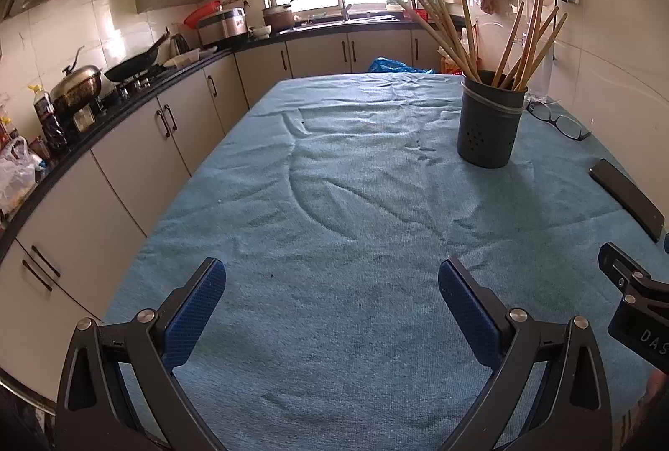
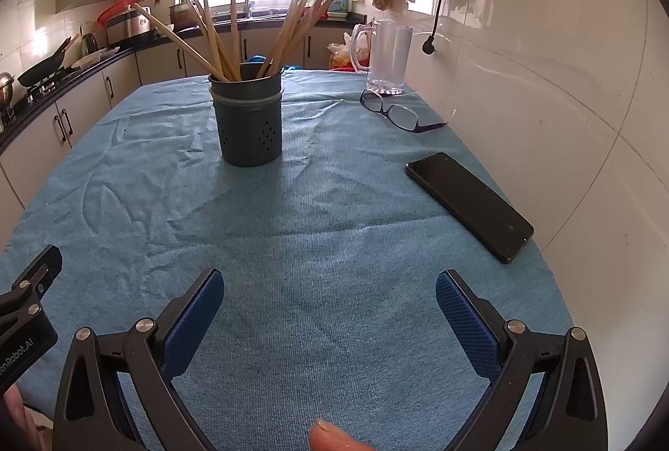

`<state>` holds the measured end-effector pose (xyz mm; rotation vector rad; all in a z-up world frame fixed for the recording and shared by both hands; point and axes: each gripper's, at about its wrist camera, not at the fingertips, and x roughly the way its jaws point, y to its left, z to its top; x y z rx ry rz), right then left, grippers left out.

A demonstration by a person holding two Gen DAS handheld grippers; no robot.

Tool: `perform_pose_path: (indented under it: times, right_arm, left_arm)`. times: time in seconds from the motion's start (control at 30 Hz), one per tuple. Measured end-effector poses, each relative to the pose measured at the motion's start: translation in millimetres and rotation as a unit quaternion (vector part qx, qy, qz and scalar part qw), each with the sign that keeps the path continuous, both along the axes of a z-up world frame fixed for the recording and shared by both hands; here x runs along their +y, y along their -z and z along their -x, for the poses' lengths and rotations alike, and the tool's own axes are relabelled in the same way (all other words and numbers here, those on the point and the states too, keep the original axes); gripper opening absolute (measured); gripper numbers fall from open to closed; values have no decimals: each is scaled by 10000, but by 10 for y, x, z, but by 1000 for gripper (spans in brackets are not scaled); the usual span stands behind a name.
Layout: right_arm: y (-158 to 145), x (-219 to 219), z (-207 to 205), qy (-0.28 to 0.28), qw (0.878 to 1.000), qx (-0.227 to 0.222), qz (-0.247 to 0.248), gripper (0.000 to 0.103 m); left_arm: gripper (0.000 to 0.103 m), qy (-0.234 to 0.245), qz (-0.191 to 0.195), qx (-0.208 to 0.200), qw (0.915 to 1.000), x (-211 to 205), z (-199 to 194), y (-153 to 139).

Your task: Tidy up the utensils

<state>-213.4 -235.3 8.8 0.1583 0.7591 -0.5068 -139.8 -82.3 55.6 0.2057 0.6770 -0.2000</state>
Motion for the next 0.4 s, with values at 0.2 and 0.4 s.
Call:
perform_pose_path:
  times: [0.2,0.4]
  right_arm:
    - [45,-85,-56,-1,9999,113,-82,103]
    - [209,-505,-387,-124,9964,683,-487,103]
  left_arm:
    - [101,-74,4,84,9999,13,-95,34]
    - [101,-336,18,259,9991,244,-459,73]
